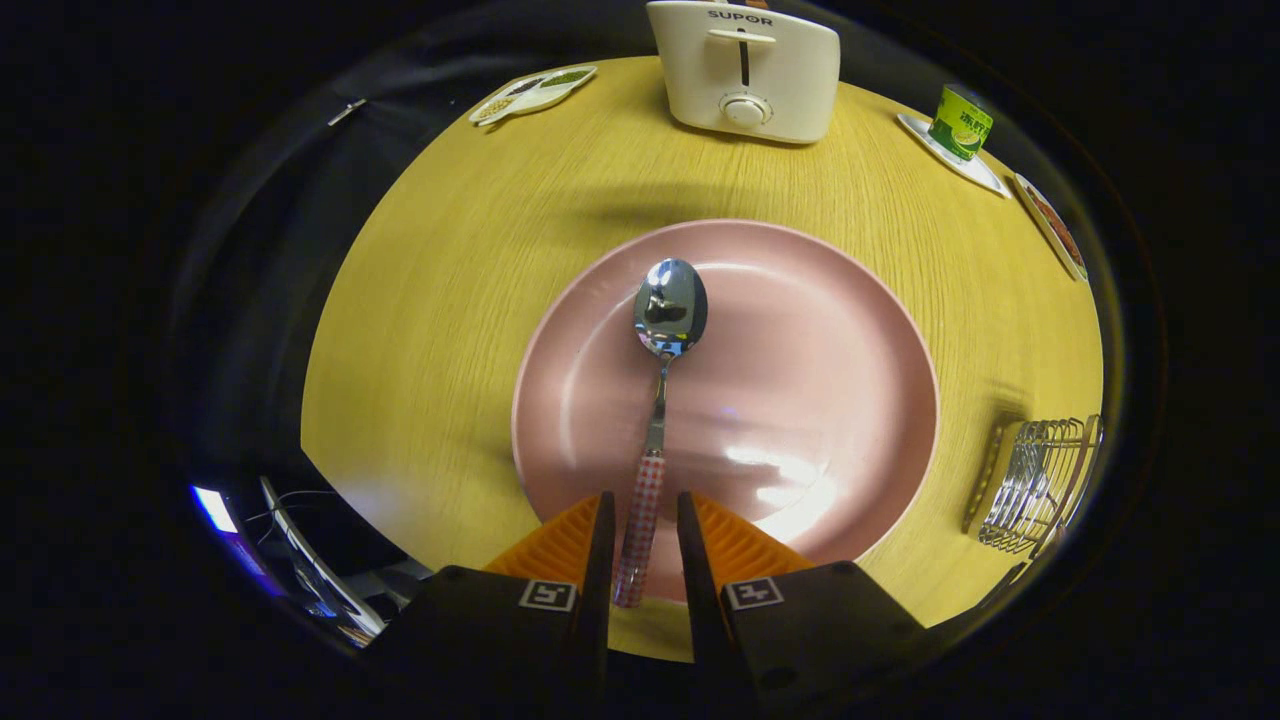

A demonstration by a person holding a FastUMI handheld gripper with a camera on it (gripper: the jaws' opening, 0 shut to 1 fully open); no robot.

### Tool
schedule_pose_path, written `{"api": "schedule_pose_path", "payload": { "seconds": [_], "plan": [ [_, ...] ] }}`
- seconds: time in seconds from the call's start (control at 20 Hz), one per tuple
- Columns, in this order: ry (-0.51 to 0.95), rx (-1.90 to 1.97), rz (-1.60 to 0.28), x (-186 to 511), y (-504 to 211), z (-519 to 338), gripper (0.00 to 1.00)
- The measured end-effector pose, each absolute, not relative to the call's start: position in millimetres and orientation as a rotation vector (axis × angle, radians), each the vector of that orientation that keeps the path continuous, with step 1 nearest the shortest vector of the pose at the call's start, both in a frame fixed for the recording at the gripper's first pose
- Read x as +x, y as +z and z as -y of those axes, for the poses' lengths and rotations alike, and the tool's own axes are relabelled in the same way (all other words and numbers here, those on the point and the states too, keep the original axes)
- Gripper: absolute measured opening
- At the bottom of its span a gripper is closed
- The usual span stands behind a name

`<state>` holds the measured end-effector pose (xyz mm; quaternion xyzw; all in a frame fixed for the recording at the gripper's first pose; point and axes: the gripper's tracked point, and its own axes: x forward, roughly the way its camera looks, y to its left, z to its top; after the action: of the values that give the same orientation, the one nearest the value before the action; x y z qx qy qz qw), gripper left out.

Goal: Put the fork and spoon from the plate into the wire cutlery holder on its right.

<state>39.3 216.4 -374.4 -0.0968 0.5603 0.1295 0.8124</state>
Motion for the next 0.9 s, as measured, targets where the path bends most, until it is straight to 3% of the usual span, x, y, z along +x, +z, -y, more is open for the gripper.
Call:
{"api": "schedule_pose_path", "payload": {
  "seconds": [0.1, 0.2, 0.55, 0.9],
  "plan": [
    [0.263, -0.199, -1.211, 41, -378, -214, 0.19],
    [0.258, -0.207, -1.209, 41, -375, -209, 0.16],
    [0.411, -0.184, -1.200, 28, -340, -194, 0.10],
    [0.462, -0.190, -1.168, 6, -259, -134, 0.10]
  ]
}}
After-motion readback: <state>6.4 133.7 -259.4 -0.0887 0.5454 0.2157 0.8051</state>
